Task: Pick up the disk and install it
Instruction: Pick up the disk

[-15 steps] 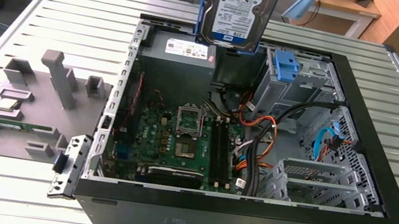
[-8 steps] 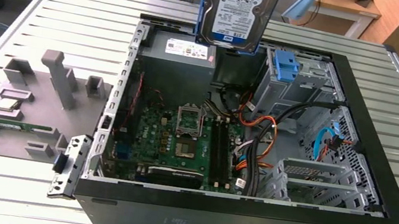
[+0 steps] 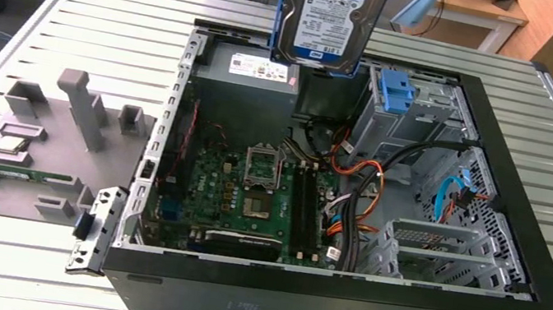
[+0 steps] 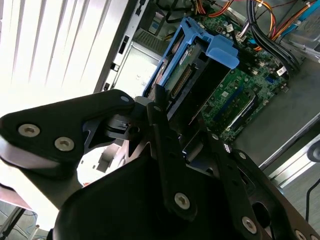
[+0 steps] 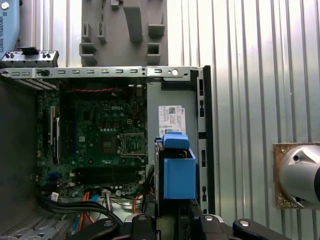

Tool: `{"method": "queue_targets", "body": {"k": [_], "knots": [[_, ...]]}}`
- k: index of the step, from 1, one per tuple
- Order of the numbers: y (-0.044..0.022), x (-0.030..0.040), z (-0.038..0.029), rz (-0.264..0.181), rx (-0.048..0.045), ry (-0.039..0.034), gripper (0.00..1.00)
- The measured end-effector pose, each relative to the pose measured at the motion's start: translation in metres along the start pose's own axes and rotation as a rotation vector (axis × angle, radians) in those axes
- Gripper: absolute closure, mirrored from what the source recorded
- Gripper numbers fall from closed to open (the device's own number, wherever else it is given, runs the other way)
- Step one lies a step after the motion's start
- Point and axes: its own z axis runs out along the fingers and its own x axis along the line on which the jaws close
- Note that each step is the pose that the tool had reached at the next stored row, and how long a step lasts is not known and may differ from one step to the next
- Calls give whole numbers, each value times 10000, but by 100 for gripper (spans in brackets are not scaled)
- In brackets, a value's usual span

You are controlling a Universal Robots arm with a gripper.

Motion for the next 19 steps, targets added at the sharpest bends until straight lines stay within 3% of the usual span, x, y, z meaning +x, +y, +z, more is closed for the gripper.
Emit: {"method": "queue_targets", "body": {"k": [19], "knots": [[-2,42,-3,0,0,1,65]]}}
